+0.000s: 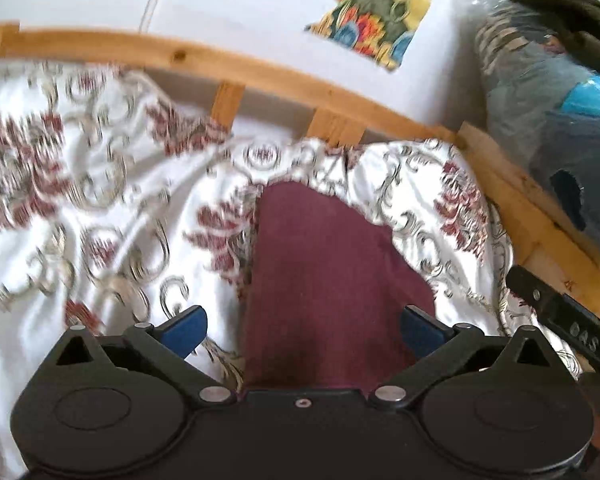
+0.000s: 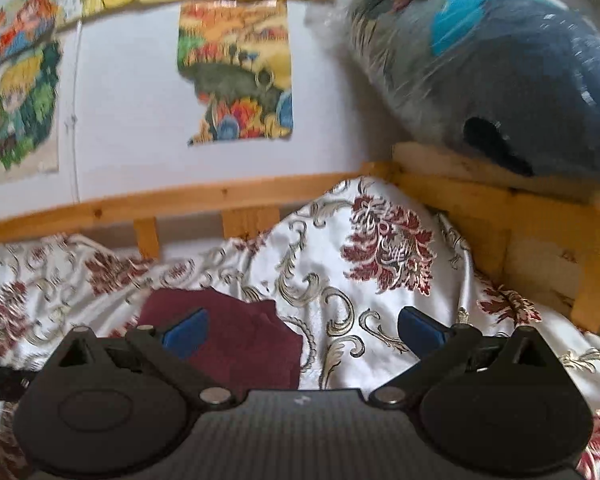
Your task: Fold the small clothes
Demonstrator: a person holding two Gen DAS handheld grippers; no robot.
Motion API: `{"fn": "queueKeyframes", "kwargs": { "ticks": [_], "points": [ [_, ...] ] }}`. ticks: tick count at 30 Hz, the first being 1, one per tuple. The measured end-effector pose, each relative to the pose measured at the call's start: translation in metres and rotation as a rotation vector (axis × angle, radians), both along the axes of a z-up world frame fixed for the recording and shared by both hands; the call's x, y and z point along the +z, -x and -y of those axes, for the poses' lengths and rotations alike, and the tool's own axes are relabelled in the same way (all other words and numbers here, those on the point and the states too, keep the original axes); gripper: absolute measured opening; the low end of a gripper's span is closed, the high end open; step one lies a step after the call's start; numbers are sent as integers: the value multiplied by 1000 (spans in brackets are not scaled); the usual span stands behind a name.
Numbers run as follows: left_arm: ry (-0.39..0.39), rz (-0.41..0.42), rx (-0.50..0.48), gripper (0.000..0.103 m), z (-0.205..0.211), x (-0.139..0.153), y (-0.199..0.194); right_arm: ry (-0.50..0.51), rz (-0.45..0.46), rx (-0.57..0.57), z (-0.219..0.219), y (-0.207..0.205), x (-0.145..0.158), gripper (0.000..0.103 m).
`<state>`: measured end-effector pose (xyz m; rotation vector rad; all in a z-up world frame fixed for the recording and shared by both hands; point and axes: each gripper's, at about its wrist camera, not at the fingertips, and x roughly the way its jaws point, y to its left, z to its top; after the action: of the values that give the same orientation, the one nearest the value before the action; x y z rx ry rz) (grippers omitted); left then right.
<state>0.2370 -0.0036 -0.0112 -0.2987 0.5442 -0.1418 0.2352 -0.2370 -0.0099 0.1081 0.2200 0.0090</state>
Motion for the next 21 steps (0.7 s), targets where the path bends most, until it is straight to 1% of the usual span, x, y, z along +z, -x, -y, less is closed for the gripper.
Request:
{"fn": "queueKeyframes", "kwargs": {
  "ticks": [3, 7, 10, 12, 14, 21],
  "points": [
    [-36, 42, -12, 102, 0, 19, 18, 27, 54, -14, -2, 26, 9, 103],
    [-89, 35, 16, 102, -4, 40, 42, 48, 119, -6, -3, 63, 22, 103],
    [-98, 46, 22, 102, -13, 53, 64, 60, 165, 4, -7, 93, 30, 103],
    [-106, 56, 29, 102, -19, 60, 80, 57, 173, 6, -11, 111, 34, 103],
    [-114, 64, 34, 102, -25, 65, 95, 42, 159, -5, -15, 126, 40, 103],
    [-145, 93, -3, 102, -37, 78, 139, 38, 167, -12, -25, 167, 57, 103]
  ]
}}
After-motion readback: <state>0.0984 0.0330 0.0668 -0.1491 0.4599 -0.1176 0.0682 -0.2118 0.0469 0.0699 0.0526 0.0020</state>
